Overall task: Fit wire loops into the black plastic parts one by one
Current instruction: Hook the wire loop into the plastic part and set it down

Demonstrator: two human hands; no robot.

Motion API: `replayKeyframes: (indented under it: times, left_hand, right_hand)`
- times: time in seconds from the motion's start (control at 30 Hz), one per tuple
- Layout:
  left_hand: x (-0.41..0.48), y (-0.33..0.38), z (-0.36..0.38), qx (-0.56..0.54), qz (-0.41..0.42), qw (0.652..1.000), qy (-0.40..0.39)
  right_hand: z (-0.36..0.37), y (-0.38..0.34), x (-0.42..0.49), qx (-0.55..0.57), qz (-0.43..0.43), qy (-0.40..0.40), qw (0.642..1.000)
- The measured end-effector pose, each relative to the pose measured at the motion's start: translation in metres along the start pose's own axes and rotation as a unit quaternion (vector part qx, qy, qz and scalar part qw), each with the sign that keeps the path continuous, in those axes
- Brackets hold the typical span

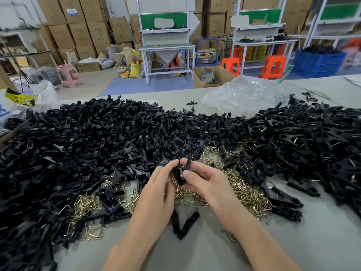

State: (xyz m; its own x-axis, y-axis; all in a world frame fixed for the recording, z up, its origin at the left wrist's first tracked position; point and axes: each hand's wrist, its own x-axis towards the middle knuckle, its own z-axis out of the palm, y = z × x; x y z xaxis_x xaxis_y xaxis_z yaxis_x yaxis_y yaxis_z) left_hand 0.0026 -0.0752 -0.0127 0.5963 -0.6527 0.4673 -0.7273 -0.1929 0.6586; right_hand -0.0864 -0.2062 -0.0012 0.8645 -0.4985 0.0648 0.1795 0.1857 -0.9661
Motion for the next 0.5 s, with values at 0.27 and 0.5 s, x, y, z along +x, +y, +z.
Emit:
replayKeyframes:
  times: [0.27, 0.5]
  left_hand:
    - [0.002, -0.0007, -0.0006, 0.0, -0.004, 1.0, 0.027]
    - [0.0007, 0.0015, 0.0019, -0.023, -0.005, 0.998, 0.057]
  right_hand:
    - [-0.0016, -0.0005, 0.0027, 0.064, 0.013, -0.014, 0.998]
    - [-0.0021, 0.0, 0.002, 0.083, 0.007, -0.026, 0.996]
